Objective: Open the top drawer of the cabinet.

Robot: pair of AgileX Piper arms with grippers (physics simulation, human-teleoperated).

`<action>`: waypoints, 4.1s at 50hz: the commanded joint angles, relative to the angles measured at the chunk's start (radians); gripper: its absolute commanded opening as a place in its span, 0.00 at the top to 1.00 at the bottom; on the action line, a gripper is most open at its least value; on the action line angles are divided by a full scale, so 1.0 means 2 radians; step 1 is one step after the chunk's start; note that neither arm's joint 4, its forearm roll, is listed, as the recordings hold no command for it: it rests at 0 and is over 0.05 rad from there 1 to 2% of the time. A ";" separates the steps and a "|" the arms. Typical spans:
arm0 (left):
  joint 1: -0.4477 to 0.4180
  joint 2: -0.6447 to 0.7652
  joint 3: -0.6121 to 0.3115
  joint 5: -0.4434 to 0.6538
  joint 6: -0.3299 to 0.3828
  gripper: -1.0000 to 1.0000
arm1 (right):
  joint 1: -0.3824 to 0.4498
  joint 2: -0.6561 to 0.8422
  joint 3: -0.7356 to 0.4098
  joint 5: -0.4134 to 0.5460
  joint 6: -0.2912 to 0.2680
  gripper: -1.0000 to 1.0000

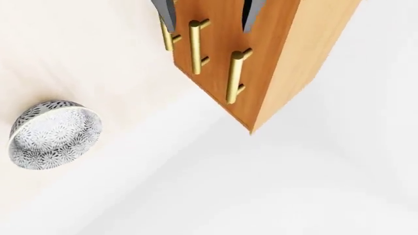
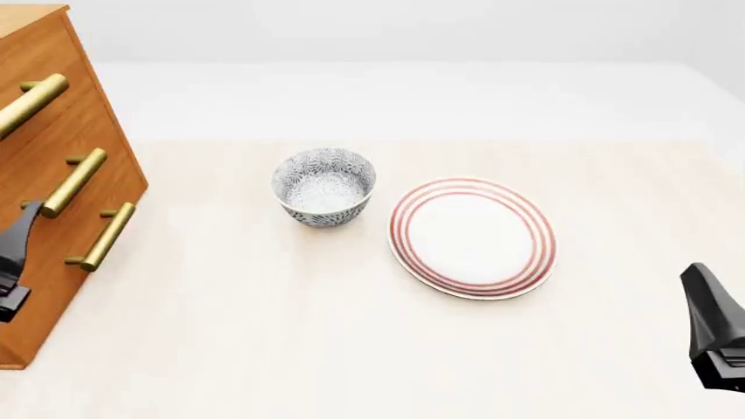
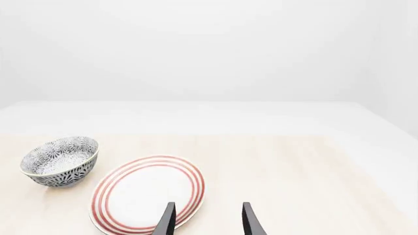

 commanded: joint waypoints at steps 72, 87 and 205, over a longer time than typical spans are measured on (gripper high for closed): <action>0.100 0.337 -0.032 -0.332 0.331 0.00 | 0.000 0.000 0.000 0.000 0.000 0.00; 0.106 0.350 -0.040 -0.339 0.330 0.00 | 0.000 0.000 0.000 0.000 0.000 0.00; 0.052 0.350 -0.032 -0.352 0.360 1.00 | 0.000 0.000 0.000 0.000 0.000 0.00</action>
